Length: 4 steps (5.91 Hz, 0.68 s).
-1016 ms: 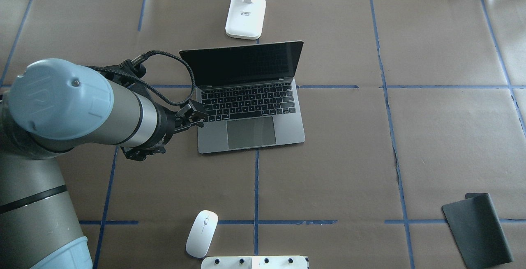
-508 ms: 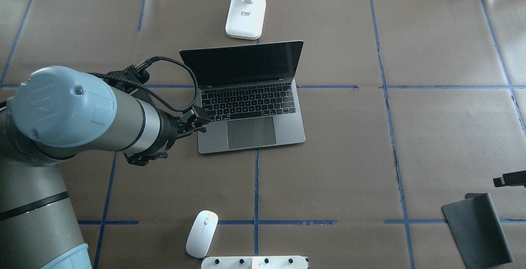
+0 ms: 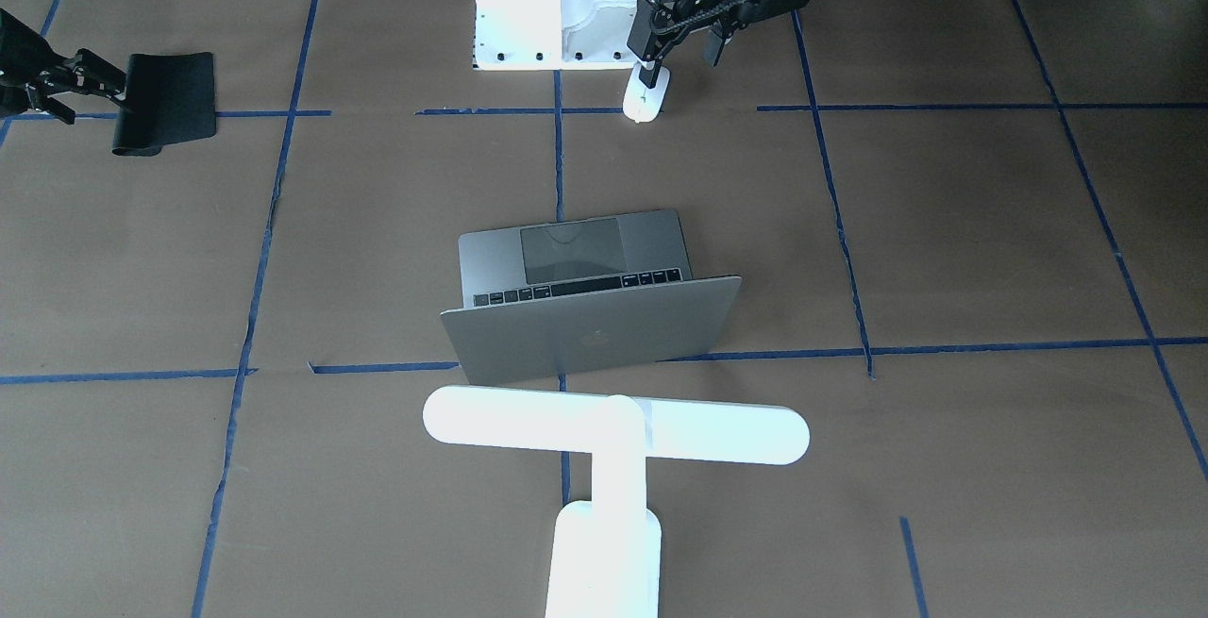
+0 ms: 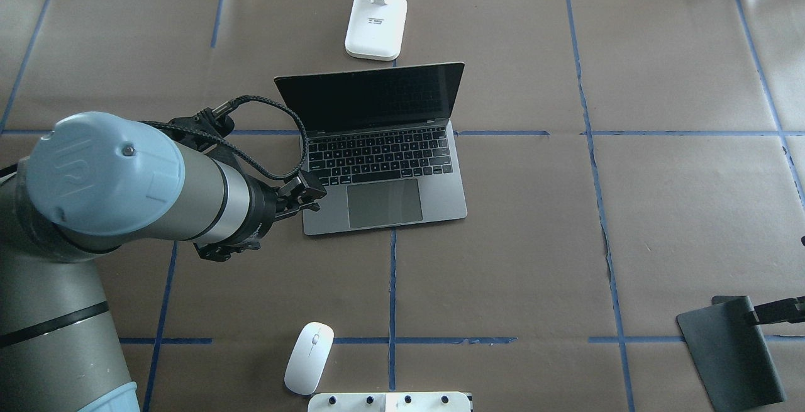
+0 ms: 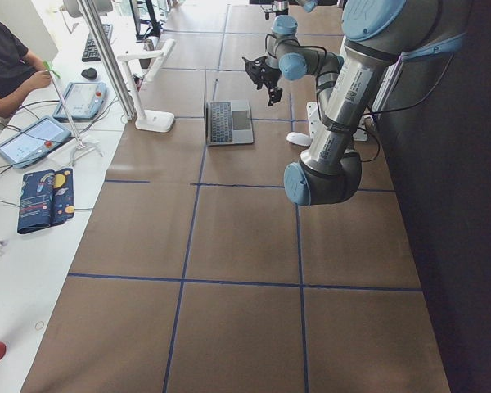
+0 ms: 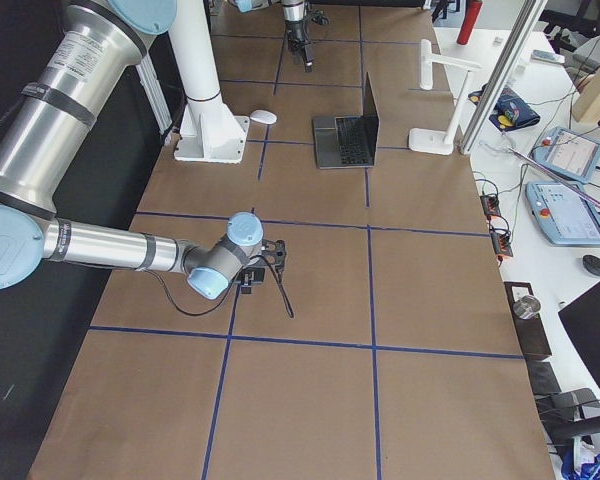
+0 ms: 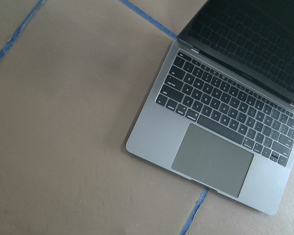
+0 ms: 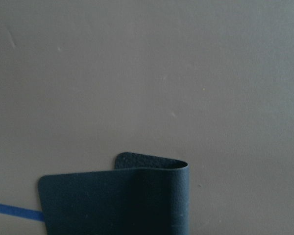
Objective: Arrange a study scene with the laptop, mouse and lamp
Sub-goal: 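Grasp the dark grey mouse pad with the right gripper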
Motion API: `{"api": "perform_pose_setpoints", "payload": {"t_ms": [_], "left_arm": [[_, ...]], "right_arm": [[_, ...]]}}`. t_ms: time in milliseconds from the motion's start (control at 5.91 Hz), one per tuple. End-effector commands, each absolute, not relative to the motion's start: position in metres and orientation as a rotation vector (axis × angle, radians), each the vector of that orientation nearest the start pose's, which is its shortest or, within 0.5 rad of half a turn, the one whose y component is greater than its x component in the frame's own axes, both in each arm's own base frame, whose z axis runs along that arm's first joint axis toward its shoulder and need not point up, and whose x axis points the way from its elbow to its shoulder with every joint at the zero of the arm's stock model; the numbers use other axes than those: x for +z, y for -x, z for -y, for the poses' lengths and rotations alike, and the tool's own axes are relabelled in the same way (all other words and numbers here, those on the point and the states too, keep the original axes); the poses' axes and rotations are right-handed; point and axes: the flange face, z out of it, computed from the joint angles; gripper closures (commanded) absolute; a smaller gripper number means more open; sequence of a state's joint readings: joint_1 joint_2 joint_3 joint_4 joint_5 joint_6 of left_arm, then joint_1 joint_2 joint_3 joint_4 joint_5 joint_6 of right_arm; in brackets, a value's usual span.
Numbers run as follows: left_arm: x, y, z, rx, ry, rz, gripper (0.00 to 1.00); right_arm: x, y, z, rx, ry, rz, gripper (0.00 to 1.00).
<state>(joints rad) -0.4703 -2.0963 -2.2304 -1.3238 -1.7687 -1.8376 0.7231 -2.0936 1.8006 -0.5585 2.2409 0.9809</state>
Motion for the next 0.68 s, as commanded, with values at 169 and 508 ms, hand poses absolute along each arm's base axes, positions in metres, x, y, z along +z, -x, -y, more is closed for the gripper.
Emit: {"api": "perform_pose_setpoints", "payload": {"t_ms": [169,508], "left_arm": [[0.145,-0.393,0.327,-0.585,0.088,-0.963,0.0],[0.144,-0.393,0.326,-0.584,0.09,-0.964,0.0]], "right_arm": [[0.641,0.199,0.218,-0.19,0.174,0.914,0.0],[0.659,0.198,0.213,-0.188,0.2,0.884,0.01]]}}
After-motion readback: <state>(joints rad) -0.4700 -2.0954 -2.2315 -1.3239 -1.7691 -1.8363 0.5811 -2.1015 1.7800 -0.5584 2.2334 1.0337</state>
